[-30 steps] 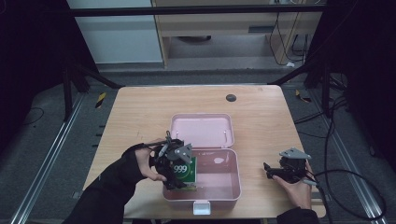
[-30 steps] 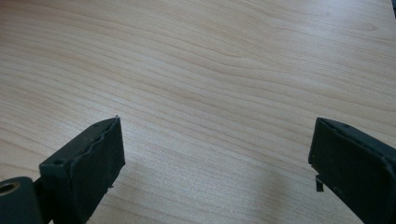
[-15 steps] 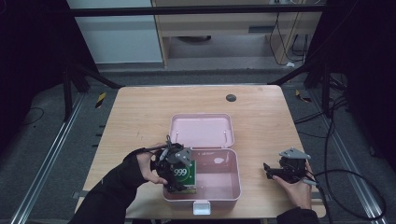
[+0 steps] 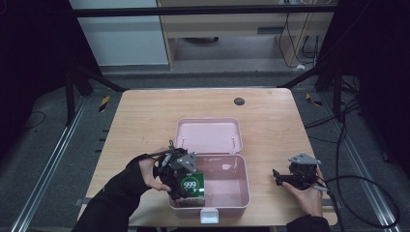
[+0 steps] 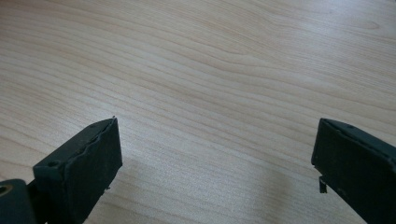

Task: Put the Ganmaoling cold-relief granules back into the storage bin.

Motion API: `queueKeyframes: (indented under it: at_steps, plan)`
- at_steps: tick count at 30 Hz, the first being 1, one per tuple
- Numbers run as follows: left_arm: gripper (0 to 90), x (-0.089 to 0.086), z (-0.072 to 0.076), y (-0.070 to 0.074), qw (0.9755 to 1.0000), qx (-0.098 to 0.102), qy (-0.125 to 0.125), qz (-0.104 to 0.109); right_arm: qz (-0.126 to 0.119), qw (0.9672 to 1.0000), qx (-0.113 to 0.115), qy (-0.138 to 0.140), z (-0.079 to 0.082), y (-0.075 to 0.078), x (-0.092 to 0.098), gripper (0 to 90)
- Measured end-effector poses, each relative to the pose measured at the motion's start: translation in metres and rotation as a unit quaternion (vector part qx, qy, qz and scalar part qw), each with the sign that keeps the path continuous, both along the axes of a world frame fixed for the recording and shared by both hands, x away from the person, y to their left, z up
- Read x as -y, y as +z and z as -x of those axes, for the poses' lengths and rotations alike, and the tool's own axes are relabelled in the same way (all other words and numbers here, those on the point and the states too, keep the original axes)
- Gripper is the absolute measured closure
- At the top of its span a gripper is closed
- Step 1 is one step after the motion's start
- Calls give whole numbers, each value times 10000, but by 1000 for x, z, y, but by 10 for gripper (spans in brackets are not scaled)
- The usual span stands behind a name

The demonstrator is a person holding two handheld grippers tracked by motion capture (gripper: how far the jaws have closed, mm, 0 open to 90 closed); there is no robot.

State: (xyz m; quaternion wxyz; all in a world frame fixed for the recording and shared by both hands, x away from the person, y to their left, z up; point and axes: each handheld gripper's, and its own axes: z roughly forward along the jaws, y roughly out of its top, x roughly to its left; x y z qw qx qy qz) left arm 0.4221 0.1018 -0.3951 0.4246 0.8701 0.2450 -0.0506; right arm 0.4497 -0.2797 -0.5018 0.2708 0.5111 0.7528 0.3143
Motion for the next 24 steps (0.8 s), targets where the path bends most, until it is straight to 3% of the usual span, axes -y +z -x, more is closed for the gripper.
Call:
queueKeyframes:
  at_steps: [3, 4, 7, 9, 11, 15, 17, 20, 22, 24]
  plan:
    - [132, -3, -1, 7, 10000, 36, -23, 84, -3, 10000, 2, -1, 0, 0, 0, 20]
    - [140, -7, -1, 14, 9996, 87, 55, 254, 10, 10000, 7, -10, 0, 0, 0, 20]
    - [165, -12, -2, 23, 9990, 154, 142, 401, 6, 10000, -5, -10, 0, 0, 0, 22]
    - [200, -19, -3, 36, 9961, 251, 453, 709, 6, 10000, 2, -24, 1, 1, 1, 31]
    - [230, -23, -2, 44, 9905, 251, 833, 1067, 13, 10000, 24, -32, 1, 1, 1, 44]
    - [273, -38, -6, 55, 9887, 483, 871, 1119, 5, 9999, 93, -64, 2, 2, 1, 55]
    - [304, -51, -9, 60, 9854, 623, 1074, 1169, 22, 9999, 96, -61, 2, 3, 1, 66]
    - [319, -58, -10, 60, 9837, 681, 1183, 1170, 3, 9999, 104, -66, 2, 3, 1, 72]
    - [335, -68, -11, 55, 9786, 700, 1455, 1273, 9, 9999, 143, -67, 3, 4, 1, 81]
    - [340, -73, -11, 53, 9775, 717, 1520, 1277, 20, 9999, 154, -69, 3, 4, 1, 84]
